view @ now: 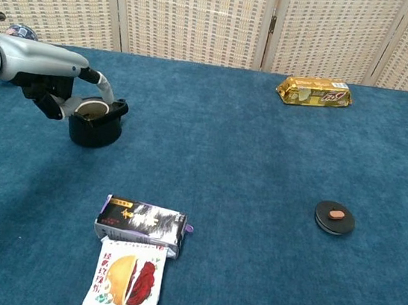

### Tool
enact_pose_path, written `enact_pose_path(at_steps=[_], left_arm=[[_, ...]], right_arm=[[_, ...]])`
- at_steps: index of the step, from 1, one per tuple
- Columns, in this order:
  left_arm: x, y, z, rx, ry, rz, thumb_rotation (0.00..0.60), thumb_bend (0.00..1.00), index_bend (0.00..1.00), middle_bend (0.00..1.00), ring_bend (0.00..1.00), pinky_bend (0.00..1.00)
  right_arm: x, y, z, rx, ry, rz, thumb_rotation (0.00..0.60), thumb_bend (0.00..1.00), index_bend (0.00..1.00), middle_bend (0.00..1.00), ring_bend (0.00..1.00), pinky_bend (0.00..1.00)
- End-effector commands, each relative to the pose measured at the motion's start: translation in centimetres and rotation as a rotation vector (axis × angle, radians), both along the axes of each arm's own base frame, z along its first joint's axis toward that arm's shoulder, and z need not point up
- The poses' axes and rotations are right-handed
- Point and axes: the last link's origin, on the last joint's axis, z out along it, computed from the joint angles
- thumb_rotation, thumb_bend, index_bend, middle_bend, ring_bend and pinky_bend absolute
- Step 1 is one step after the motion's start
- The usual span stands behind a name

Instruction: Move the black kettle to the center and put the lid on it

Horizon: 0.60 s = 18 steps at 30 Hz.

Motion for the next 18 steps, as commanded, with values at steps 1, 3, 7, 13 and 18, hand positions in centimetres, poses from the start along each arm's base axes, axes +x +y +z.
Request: enact_pose_path(at_steps=[1,3,7,13,18], left_arm=[[-0.21,0.09,-0.12,0.001,0.008,0.006,0.6,0.7,0.18,1.0,0.86,0.92],[-0.4,0.17,-0.17,0.004,0.015,0.011,0.6,0.7,0.18,1.0,0.86,0.92],[-0.81,0.19,-0.27,0.0,0.037,0.033,0.6,0.7,0.18,1.0,0.87,0.92],[-0.87,0.16,-0.48,0.001,0.055,0.045,0.6,0.7,0.18,1.0,0.87,0.92],[-1.02,0.21,-0.82,-0.004,0.069,0.057,0.6,0.7,0.18,1.0,0.87,0.92]], right_arm=[[-0.04,-0.04,0.02,-0.001,-0.001,-0.003,0.6,0.01,0.26,0.32,0.24,0.27],[-0.07,-0.08,0.01,-0.001,0.0,-0.006,0.6,0.01,0.26,0.32,0.24,0.27],[-0.07,-0.09,0.01,-0.001,0.0,-0.006,0.6,0.01,0.26,0.32,0.24,0.27],[-0.1,-0.15,-0.02,0.001,0.001,-0.009,0.6,0.01,0.26,0.32,0.24,0.27],[-0.11,-0.15,0.0,0.0,0.0,-0.01,0.6,0.01,0.26,0.32,0.24,0.27]])
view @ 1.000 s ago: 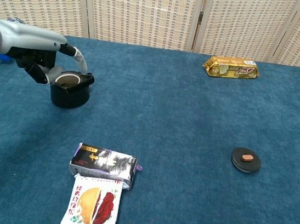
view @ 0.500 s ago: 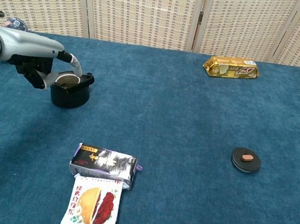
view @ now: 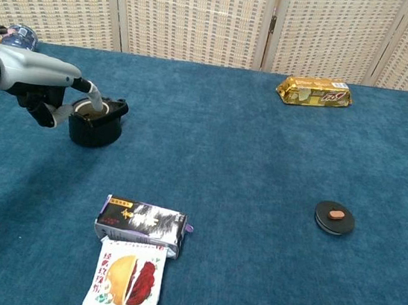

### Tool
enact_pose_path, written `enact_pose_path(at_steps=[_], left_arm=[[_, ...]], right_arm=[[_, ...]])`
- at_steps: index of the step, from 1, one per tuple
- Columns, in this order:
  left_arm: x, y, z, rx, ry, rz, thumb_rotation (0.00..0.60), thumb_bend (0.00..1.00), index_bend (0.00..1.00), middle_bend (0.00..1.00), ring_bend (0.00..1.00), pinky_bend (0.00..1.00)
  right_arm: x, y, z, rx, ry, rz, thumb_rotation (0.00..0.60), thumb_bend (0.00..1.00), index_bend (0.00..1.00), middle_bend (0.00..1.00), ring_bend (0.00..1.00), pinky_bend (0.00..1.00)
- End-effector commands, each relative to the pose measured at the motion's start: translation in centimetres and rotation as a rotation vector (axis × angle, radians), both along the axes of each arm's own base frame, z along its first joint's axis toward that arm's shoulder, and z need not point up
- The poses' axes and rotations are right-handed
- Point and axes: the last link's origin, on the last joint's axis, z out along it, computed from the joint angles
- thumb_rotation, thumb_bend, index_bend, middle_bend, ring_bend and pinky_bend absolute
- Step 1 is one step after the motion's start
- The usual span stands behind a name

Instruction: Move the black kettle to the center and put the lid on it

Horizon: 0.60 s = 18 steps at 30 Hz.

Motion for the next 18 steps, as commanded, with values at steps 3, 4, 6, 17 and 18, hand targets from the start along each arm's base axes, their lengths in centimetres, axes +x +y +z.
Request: enact_pose_path(at_steps=[3,4,6,17,18], left_arm=[[-0.12,0.01,-0.38,-0.007,0.012,0.011,0.6,0.7,0.18,1.0,0.87,0.92],[-0.12,-0.01,-0.46,-0.009,0.013,0.011,0.6,0.7,0.18,1.0,0.87,0.92],[-0.09,-0.08,-0.54,-0.014,0.013,0.011,0.6,0.7,0.18,1.0,0.87,0.92],[0.0,-0.13,-0.39,-0.028,0.01,0.012,0.6,0.7,0.22,1.0,0.87,0.92],[-0.05,-0.12,-0.39,-0.028,0.011,0.013,0.6,0.7,0.22,1.0,0.87,0.92]], right_arm=[[-0.01,0.01,0.0,0.001,0.0,0.0,0.6,0.01,0.26,0.32,0.24,0.27],[-0.01,0.0,0.0,0.001,0.0,0.0,0.6,0.01,0.26,0.32,0.24,0.27],[-0.03,-0.01,0.0,0.001,0.0,-0.001,0.6,0.01,0.26,0.32,0.24,0.27],[-0.05,-0.05,0.0,0.003,-0.001,-0.003,0.6,0.01,0.26,0.32,0.24,0.27],[-0.06,-0.05,0.01,0.003,-0.001,-0.003,0.6,0.01,0.26,0.32,0.24,0.27]])
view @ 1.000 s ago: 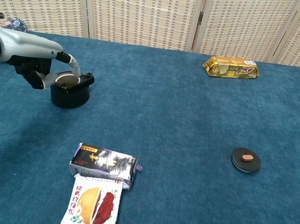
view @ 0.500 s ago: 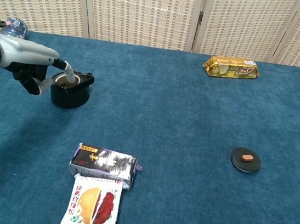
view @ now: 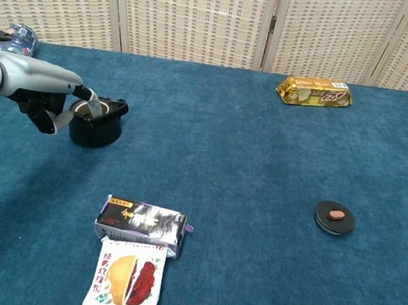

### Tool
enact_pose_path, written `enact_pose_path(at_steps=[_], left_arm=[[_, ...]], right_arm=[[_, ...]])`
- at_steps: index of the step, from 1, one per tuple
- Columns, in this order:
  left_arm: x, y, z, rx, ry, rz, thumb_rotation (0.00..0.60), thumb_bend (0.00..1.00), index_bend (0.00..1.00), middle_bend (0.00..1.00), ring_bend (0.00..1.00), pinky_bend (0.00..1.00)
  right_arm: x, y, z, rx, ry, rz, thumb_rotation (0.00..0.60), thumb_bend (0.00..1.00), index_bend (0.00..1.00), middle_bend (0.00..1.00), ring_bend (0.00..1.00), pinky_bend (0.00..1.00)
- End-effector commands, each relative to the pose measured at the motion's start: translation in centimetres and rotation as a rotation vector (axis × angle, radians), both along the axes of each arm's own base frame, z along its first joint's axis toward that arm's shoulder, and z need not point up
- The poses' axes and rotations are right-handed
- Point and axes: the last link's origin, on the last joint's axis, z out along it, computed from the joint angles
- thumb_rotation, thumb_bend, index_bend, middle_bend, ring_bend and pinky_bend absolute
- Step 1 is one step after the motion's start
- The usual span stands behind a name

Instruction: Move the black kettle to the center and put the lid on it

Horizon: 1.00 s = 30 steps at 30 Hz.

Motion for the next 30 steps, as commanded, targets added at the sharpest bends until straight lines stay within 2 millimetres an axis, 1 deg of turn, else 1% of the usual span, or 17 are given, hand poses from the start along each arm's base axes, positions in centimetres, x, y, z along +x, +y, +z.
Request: enact_pose_path(at_steps=[1,11,20,25,30], left_arm=[[-0.1,0.0,0.0,0.0,0.004,0.0,0.6,0.7,0.23,1.0,0.87,0.92],[-0.5,0.1,0.1,-0.002,0.024,0.007,0.6,0.7,0.28,1.0,0.87,0.92],[-0.9,0.4,0.5,0.014,0.045,0.018,0.6,0.7,0.31,1.0,0.87,0.92],[-1.2,0.5,0.9,0.023,0.067,0.023,0.6,0.7,0.37,1.0,0.87,0.92],[-1.5,0.5,1.4,0.037,0.08,0.029,0.6,0.7,0.41,1.0,0.87,0.92]], right_arm=[[0.0,0.0,0.0,0.0,0.0,-0.001,0.6,0.01,0.26,0.32,0.24,0.27],[0.0,0.0,0.0,0.0,0.0,-0.001,0.6,0.01,0.26,0.32,0.24,0.27],[0.0,0.0,0.1,-0.001,-0.002,-0.001,0.6,0.01,0.26,0.32,0.24,0.27],[0.0,0.0,0.0,0.0,-0.001,-0.003,0.6,0.01,0.26,0.32,0.24,0.27],[0.0,0.0,0.0,0.001,0.0,-0.002,0.6,0.01,0.26,0.32,0.24,0.27]])
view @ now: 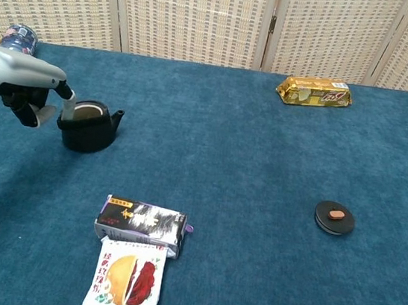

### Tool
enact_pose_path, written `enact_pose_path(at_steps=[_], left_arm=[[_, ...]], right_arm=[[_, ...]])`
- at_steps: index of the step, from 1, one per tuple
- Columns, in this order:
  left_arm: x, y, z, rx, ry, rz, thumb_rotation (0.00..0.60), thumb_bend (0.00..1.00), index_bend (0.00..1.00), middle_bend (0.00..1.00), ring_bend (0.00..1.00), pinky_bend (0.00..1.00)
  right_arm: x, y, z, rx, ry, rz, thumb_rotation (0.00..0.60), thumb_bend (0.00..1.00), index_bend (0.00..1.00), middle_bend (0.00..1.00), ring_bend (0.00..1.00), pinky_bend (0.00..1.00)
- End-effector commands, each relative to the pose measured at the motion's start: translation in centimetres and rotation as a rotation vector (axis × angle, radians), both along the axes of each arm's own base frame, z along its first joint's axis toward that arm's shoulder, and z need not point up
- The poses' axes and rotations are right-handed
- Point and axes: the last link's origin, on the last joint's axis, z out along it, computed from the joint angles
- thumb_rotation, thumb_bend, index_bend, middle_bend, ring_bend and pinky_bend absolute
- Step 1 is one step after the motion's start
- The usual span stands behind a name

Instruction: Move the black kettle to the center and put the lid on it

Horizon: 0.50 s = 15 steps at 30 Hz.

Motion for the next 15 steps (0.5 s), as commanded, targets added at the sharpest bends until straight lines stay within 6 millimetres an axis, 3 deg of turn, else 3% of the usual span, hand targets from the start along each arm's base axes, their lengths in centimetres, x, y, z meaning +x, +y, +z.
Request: enact_pose_path(at_steps=[1,10,15], left_arm=[[-0.17,0.06,0.21,0.006,0.008,0.003,0.6,0.7,0.42,1.0,0.87,0.92],[-0.84,0.19,0.8,0.016,0.018,0.015,0.6,0.7,0.45,1.0,0.87,0.92],[-0.89,0.1,0.82,0.014,-0.001,0.007,0.6,0.69,0.38,1.0,0.87,0.92]], right_arm=[[0.01,0.01,0.0,0.0,0.0,0.001,0.6,0.01,0.26,0.32,0.24,0.27],[0.02,-0.03,-0.09,0.003,0.003,-0.001,0.6,0.01,0.26,0.32,0.24,0.27],[0.02,-0.05,-0.14,0.003,0.004,-0.002,0.6,0.01,0.26,0.32,0.24,0.27]])
